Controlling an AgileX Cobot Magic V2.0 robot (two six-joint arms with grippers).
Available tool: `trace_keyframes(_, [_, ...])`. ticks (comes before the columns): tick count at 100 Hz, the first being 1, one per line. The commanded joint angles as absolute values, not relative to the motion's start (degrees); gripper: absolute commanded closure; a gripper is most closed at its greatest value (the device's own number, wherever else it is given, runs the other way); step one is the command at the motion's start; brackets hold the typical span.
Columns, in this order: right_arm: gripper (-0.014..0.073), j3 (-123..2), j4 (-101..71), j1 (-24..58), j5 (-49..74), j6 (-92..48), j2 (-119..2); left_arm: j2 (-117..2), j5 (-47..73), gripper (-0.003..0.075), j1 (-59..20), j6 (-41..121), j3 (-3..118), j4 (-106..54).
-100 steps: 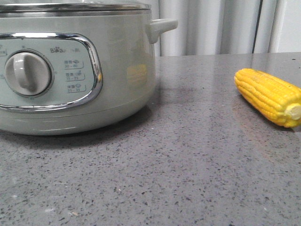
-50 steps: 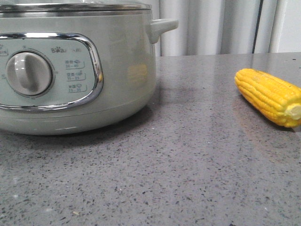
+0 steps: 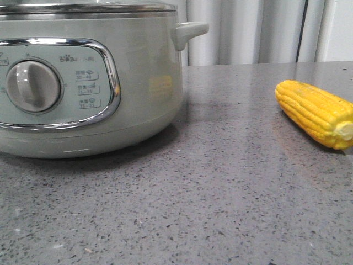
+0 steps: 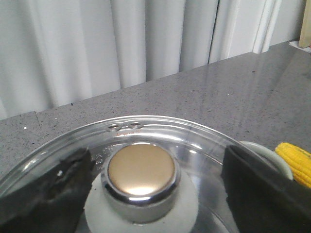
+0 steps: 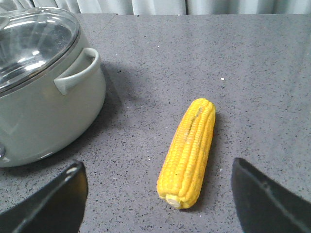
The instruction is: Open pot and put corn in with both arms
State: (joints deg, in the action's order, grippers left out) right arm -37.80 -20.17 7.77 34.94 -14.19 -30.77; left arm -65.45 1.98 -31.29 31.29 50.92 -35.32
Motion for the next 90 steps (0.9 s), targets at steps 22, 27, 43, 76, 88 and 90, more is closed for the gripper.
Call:
trace_keyframes(22, [0.0061,-39.81,-20.34,7.45,31.05,-14.35,-31.29,-69.63,-7.37,0.0193,-31.77,31.25,53.13,-37.04])
trace_keyframes(27, [0.0061,-39.81,-20.23,7.45,31.05,-14.35,-31.29,-70.24,-7.93,0.0193,-31.77,31.25,53.13,-37.04])
trace_keyframes(43, [0.0061,-39.71,-20.08,7.45,31.05,-14.35,-31.29,-71.80,-7.66,0.0203,-31.77,31.25,53.13,-37.04])
trace_keyframes(76, [0.0061,-39.71,-19.96,7.45,31.58,-14.35,-31.29,-71.89,-7.26,0.0434,-31.77,31.25,53.13,-37.39])
trace_keyframes(88, [0.0061,-39.71,-19.72,7.45,31.70,-14.35,-31.29,-71.64,-7.26,0.0511,-31.77,31.25,53.13,-37.39])
trace_keyframes(90, [0.0061,-39.71,-19.62,7.45,31.70,-14.35,-31.29,-71.55,-7.26,0.0520,-31.77,31.25,53.13,-37.39])
